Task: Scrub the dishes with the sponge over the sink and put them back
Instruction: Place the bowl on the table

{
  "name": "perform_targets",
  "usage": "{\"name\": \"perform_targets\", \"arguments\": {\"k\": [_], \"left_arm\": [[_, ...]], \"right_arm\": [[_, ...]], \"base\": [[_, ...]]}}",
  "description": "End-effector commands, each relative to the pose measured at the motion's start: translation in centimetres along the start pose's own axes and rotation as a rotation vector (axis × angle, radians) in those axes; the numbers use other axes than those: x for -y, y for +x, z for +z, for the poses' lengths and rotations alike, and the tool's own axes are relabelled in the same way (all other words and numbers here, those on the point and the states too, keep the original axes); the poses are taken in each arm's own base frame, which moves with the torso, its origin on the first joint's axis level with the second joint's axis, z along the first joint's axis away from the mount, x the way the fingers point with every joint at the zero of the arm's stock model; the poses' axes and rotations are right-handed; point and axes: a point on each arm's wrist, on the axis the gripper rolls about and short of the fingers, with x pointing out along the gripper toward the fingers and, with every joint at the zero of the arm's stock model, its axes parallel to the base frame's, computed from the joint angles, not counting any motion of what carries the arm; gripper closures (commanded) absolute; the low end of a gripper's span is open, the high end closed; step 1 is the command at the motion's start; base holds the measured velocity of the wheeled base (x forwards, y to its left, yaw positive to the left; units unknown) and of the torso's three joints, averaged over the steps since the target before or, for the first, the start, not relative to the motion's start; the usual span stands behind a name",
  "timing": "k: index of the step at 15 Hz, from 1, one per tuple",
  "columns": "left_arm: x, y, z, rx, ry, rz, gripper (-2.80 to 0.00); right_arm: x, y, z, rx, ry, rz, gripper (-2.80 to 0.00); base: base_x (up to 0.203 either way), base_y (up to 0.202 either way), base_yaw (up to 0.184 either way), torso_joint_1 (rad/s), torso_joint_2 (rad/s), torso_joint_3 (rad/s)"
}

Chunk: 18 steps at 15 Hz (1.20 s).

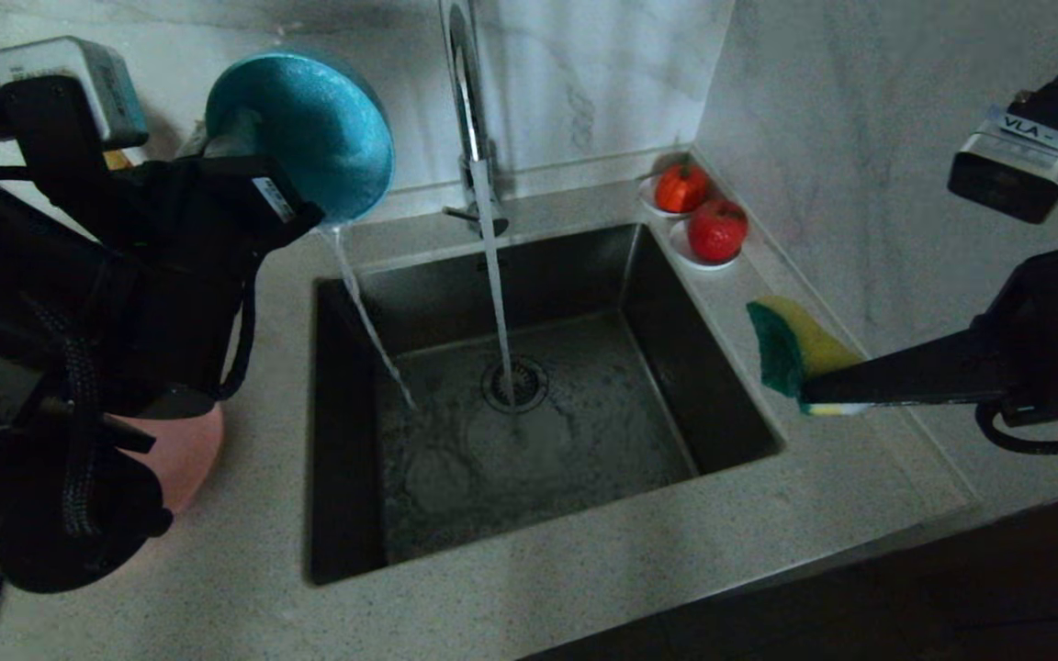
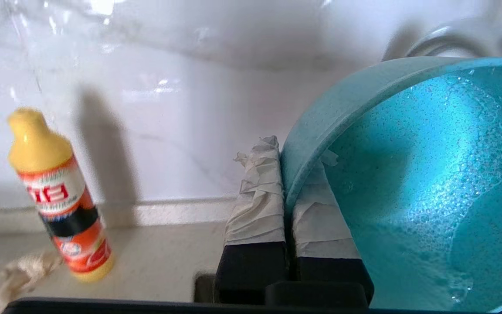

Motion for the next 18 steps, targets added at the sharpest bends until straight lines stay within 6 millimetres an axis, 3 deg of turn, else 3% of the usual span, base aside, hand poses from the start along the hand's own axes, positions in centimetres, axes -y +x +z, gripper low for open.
{"name": "perform_targets", "arguments": {"k": [1,4,12,16,18], "left_arm": [[-0.3,0.0,1.7,0.053,-0.022,-0.006,0.00],[-0.6,0.4,3.9,0.128,-0.037,-0.013,0.00],[-1.0,0.4,5.2,0.169,-0.062,-0.017,0.00],[-0.7,-0.4,2.6,0.075,-0.022,-0.026,0.00],[-0.5,-1.2,0.1,-0.084,0.041,-0.051,0.00]], "right_arm": [[0.1,0.2,0.0,-0.008,0.006,0.000,0.00],[0.3,0.6,0.1,-0.013,0.007,-0.003,0.00],[0.4,0.7,0.3,-0.012,0.006,-0.004,0.00],[0.4,0.6,0.1,-0.013,0.005,-0.002,0.00],[0.2,0.3,0.0,-0.009,0.001,0.001,0.00]], "base": [[0.000,0.000,0.000,0.000,0.00,0.000],[0.000,0.000,0.000,0.000,0.00,0.000],[0.000,0.000,0.000,0.000,0.00,0.000],[0.000,0.000,0.000,0.000,0.00,0.000],[0.000,0.000,0.000,0.000,0.00,0.000]]}}
